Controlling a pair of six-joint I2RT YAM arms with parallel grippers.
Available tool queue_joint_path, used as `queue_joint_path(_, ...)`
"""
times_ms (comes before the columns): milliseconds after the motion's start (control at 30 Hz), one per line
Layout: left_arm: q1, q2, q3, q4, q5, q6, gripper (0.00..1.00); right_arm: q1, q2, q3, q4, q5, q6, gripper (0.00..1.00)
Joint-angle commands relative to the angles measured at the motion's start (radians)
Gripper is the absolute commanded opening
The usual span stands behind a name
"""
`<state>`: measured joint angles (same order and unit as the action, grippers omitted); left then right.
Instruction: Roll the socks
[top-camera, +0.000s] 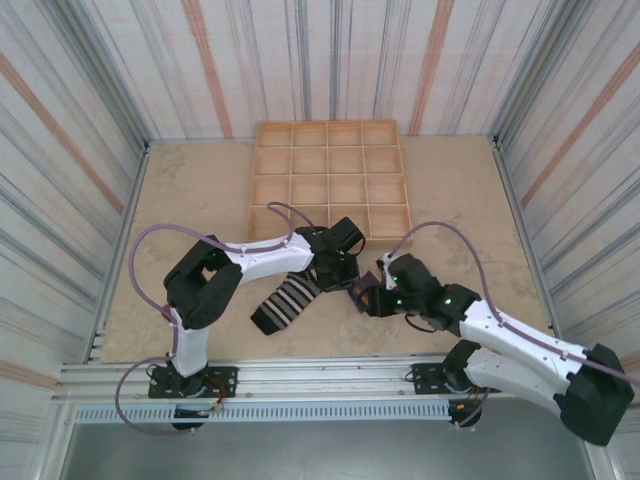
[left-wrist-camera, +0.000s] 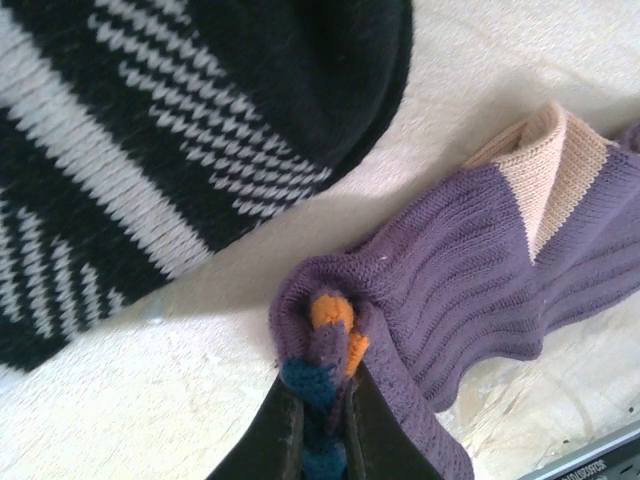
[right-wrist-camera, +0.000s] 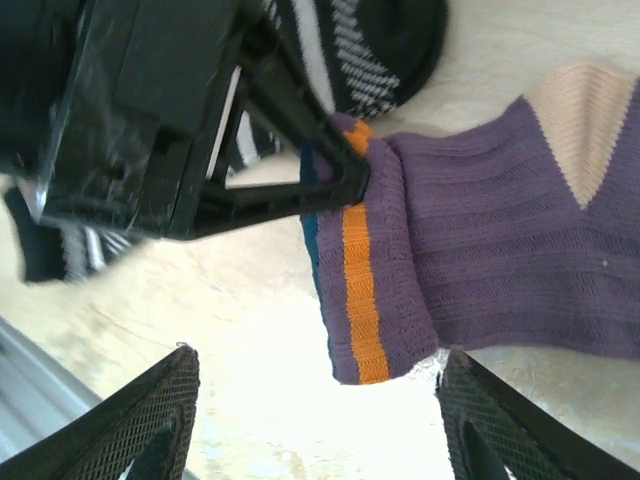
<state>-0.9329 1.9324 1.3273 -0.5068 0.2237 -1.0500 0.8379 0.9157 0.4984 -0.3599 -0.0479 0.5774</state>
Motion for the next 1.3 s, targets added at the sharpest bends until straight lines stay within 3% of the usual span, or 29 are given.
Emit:
queue_joint_path(0, 0.009, -0.035, -0.025, -0.071, 0.009, 0.016, 0.00, 0.137, 0.067, 0.032, -0.004, 0.291, -0.093, 0.64)
queue_joint_path(100, 0.011, -0.039, -0.026, -0.081, 0.017, 0.018, 0.00, 0.237, 0.145, 0.039, 0.055, 0.392, -0.124, 0.64)
queue_joint_path(367, 0.028, -0.038, -0.050, -0.061, 0.060, 0.012, 0.00, 0.356, 0.308, 0.013, 0.203, 0.563, -0.156, 0.65)
queue_joint_path(767, 0.034, -0.030, -0.064, -0.036, 0.089, -0.002, 0.00, 0.379, 0.431, -0.069, 0.315, 0.625, -0.066, 0.53)
queue_joint_path(867, 0.041, -0.029, -0.071, -0.023, 0.103, -0.006, 0.00, 0.384, 0.422, -0.089, 0.316, 0.620, -0.038, 0.47)
queue_joint_path(1033, 0.052, -0.029, -0.091, 0.017, 0.133, -0.024, 0.01, 0.390, 0.406, -0.134, 0.344, 0.595, 0.004, 0.18)
queue_joint_path(1100, 0.054, -0.036, -0.103, 0.044, 0.142, -0.037, 0.12, 0.389, 0.401, -0.146, 0.352, 0.578, 0.020, 0.08)
queue_joint_path(1167, 0.054, -0.051, -0.117, 0.073, 0.144, -0.052, 0.36, 0.388, 0.393, -0.159, 0.362, 0.551, 0.039, 0.01)
queue_joint_path(1267, 0.054, -0.075, -0.135, 0.112, 0.148, -0.067, 0.51, 0.350, 0.359, -0.199, 0.405, 0.467, 0.077, 0.00)
